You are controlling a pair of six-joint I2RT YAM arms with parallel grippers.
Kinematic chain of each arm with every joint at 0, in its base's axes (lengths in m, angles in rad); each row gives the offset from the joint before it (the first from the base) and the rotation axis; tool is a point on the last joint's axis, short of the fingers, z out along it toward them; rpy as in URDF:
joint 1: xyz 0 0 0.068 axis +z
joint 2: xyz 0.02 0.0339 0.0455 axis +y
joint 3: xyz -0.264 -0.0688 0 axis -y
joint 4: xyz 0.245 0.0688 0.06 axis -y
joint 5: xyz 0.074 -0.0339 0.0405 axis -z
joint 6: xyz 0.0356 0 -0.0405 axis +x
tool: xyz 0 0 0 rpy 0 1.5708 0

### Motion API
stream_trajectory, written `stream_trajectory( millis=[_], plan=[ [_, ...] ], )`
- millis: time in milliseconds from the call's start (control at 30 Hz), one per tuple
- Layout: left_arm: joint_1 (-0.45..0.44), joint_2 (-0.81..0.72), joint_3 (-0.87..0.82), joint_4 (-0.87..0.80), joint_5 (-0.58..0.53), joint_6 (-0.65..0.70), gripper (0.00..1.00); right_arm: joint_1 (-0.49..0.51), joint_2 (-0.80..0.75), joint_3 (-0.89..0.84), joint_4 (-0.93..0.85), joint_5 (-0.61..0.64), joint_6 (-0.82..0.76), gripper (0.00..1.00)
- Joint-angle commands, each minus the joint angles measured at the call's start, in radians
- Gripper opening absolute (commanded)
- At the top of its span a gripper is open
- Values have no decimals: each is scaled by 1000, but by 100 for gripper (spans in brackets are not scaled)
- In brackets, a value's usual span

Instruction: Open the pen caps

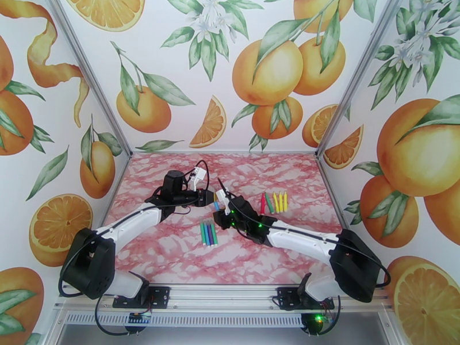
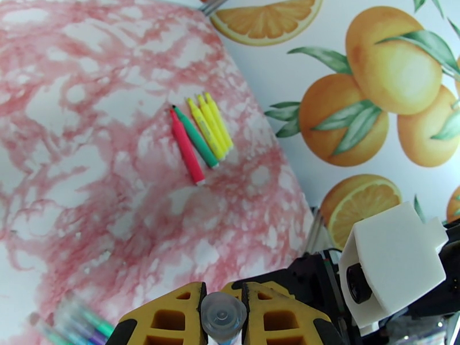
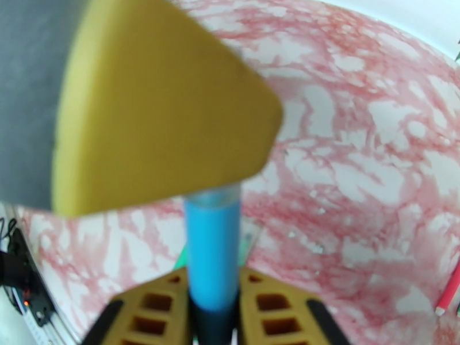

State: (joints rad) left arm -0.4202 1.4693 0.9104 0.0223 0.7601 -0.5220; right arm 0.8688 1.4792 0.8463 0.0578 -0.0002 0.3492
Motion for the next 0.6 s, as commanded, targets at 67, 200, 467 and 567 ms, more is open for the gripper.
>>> stream_trajectory(
  millis=[67, 200, 467, 567],
  plan=[
    [-3, 9, 45, 16, 23, -6, 2, -8, 12, 13, 33, -29, -11, 15],
    [-3, 10, 50, 17, 6, -10, 1, -8, 11, 7, 35, -39, -20, 11],
    [11, 6, 51, 29, -61, -27, 0, -7, -7, -30, 34, -53, -39, 4],
    [21, 11, 54, 34, -77, -36, 0, -8, -14, -47, 32, -55, -45, 1]
  ],
)
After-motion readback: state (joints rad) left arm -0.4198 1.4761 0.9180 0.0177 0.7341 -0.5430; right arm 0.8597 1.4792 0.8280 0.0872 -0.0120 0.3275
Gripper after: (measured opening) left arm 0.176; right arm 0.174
